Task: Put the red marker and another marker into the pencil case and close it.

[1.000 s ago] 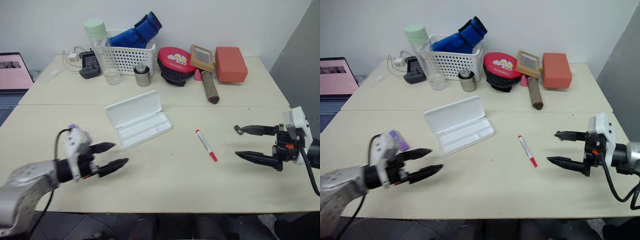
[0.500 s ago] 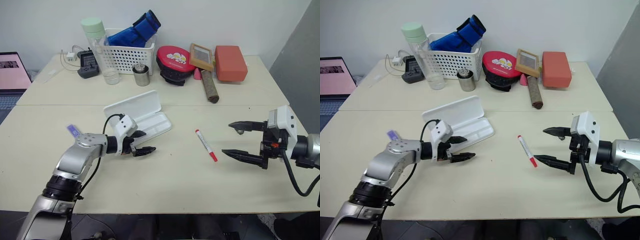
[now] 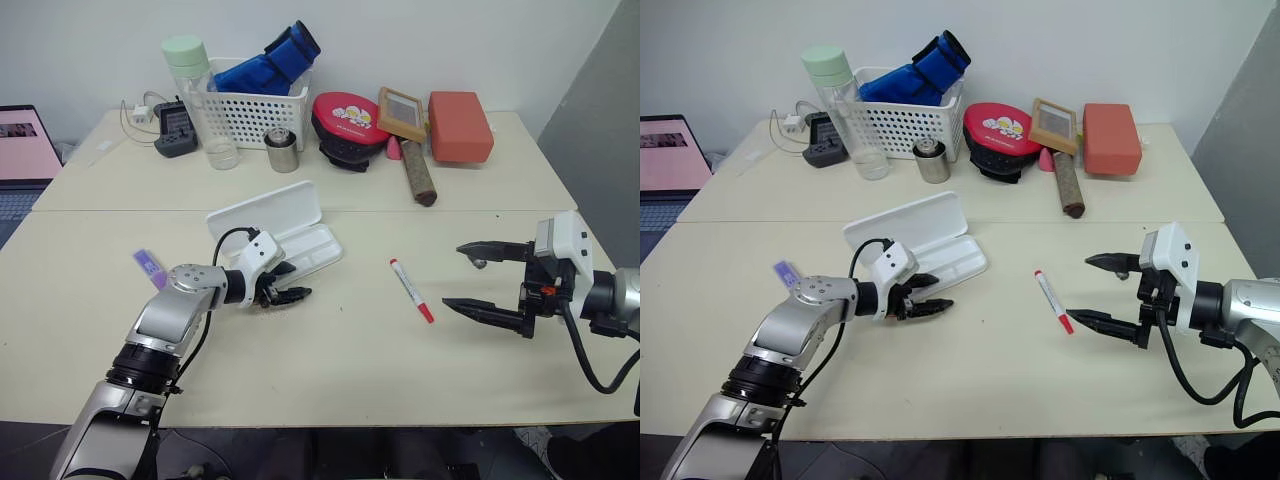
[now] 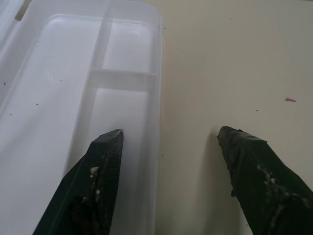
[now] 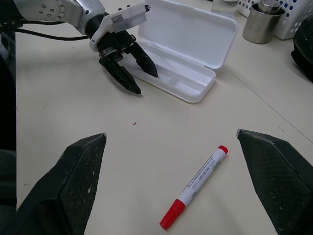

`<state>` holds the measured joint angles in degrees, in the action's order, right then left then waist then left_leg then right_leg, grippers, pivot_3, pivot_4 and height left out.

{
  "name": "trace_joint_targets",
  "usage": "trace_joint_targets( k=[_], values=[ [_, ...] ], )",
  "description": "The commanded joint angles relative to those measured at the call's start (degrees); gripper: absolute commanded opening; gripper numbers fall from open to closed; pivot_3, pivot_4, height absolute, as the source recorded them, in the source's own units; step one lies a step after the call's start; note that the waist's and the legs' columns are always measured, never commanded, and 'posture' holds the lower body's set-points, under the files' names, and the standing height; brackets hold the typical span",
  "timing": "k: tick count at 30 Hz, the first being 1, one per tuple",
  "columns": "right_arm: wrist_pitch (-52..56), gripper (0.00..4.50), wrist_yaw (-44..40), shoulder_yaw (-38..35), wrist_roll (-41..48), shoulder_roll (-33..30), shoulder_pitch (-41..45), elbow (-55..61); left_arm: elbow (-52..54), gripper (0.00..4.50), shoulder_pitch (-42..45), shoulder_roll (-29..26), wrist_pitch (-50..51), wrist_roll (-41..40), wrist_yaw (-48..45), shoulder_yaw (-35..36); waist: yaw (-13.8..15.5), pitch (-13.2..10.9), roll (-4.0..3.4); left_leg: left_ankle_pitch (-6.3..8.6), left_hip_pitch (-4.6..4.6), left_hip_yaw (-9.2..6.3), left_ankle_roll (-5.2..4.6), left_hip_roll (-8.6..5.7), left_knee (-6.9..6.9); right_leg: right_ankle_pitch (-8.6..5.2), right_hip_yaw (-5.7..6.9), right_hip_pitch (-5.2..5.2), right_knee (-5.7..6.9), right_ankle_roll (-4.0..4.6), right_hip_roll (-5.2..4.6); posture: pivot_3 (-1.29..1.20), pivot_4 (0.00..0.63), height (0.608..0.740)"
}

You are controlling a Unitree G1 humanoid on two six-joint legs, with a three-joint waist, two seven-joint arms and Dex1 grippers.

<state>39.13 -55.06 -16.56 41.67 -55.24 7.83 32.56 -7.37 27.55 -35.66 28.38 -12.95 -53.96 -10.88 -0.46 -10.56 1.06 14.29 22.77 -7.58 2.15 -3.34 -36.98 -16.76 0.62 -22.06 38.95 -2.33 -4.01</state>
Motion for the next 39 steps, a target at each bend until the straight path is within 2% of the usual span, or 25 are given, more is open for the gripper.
trace_joint_targets(
  k=[1, 15, 22, 28, 39],
  values=[
    [-0.86, 4.5, -0.31, -1.63, 0.97, -0.55, 0.75, 1.14, 0.96, 2.72, -0.93, 0.26, 0.96, 0.31, -0.18, 0.08, 0.0, 0.0, 0.0, 0.0, 0.0, 0.0, 0.0, 0.0, 0.0, 0.0, 0.0, 0.0, 0.0, 0.0, 0.0, 0.0, 0.15, 0.74],
    [-0.56, 4.5, -0.13, -2.36, 1.18, -0.67, 0.21, 1.25, 1.15, 0.86, -1.03, 0.9, 1.82, 0.26, 0.12, 0.56, -0.01, 0.0, 0.0, 0.0, -0.01, 0.0, 0.0, 0.0, -0.01, 0.0, 0.0, 0.01, 0.01, 0.0, 0.0, 0.0, 0.15, 0.74],
    [-0.4, 4.5, -0.35, -2.58, 1.51, -0.91, 0.53, 1.01, 1.86, 0.09, -1.39, 1.03, 2.26, 0.09, 0.46, 0.96, -0.01, 0.0, 0.0, 0.0, -0.02, 0.0, 0.0, 0.0, -0.01, 0.0, 0.0, 0.01, 0.01, 0.0, 0.0, 0.0, 0.15, 0.74],
    [-0.35, 4.5, -0.31, -3.42, 1.94, -1.04, 0.53, 0.87, 2.24, 0.01, -1.28, 1.29, 0.62, 0.36, -0.87, -0.02, -0.01, 0.01, 0.0, 0.0, -0.02, 0.01, 0.0, 0.0, -0.01, 0.0, 0.0, 0.02, 0.02, 0.0, 0.0, 0.0, 0.15, 0.74],
    [1.1, 4.5, 0.94, -5.79, 3.84, -1.28, -0.93, 3.13, 16.13, 0.01, -5.98, -3.61, -2.55, -0.2, -12.8, -6.64, 0.07, 0.01, -0.01, 0.0, -0.01, 0.0, 0.0, -0.02, -0.01, 0.0, -0.02, 0.03, 0.0, 0.0, -0.02, 0.0, 0.15, 0.74]
  ],
)
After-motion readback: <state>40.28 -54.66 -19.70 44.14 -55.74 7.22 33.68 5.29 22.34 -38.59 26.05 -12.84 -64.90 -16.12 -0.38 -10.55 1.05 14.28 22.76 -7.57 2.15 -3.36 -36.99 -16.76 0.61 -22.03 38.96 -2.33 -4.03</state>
